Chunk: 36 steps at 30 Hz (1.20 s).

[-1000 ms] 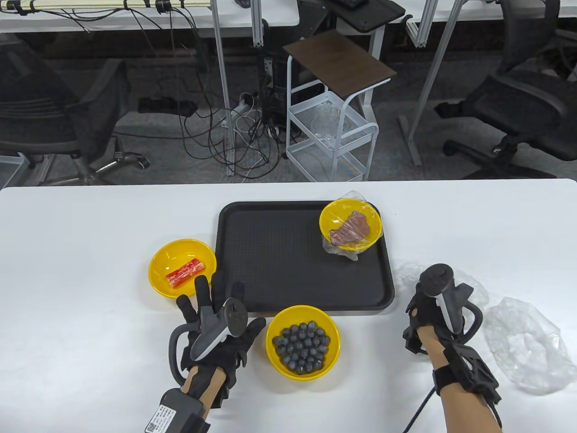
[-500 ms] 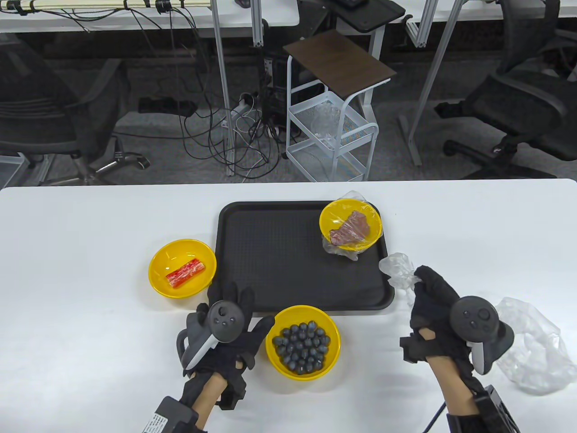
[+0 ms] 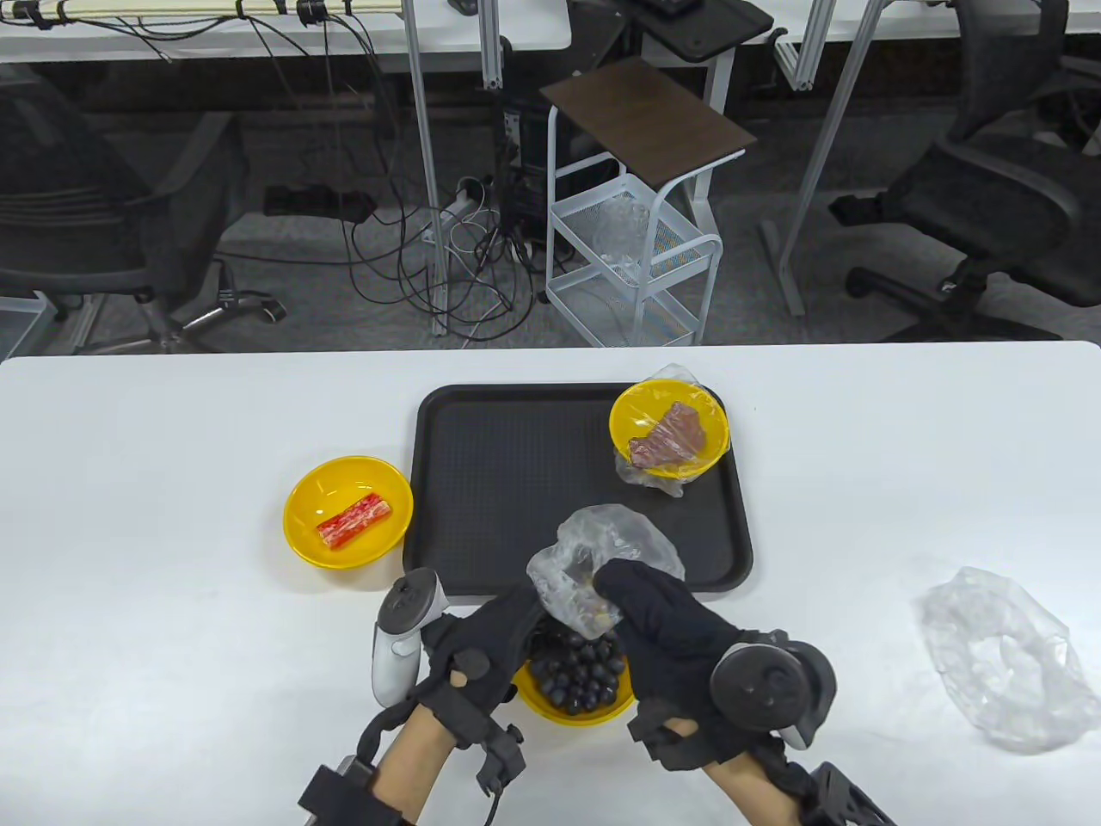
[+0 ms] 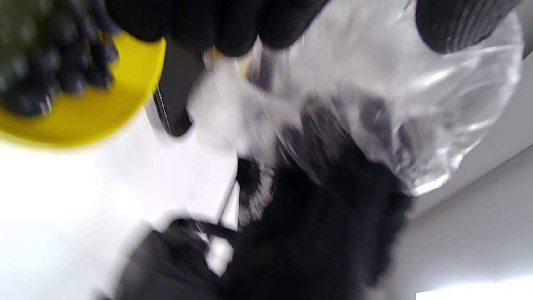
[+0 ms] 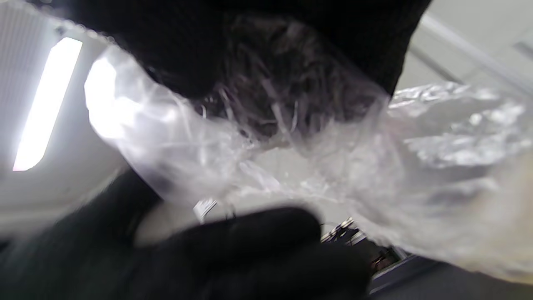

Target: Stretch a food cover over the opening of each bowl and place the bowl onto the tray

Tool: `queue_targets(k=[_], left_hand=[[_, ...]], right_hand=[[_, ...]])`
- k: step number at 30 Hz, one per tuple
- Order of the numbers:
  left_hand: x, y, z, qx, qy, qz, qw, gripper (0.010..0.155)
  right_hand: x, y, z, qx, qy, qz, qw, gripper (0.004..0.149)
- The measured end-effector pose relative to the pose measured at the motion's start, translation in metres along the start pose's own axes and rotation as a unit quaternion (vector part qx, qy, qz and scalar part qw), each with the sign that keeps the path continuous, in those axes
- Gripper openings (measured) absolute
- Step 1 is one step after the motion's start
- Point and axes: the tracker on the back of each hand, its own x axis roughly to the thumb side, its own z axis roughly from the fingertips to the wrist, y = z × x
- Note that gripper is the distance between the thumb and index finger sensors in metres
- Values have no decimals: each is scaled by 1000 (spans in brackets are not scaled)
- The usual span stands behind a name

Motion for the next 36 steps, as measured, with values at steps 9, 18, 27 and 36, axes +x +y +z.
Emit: queue_targets(k=[9, 18, 27, 36], left_hand=[[-8, 16, 7, 124, 0, 54, 991, 53], [-6, 37, 13, 80, -28, 110, 990, 46], [2, 13, 0, -119, -45, 115, 985, 45], [-5, 19, 2, -13, 5, 25, 1000, 45]], right_hand=[[16, 50, 17, 165, -108, 141, 970, 65], [-31, -1, 10, -14, 69, -33, 997, 60], [-103, 23, 12, 59, 275, -266, 922, 63], [-73, 56, 17, 215, 179, -401, 872, 94]])
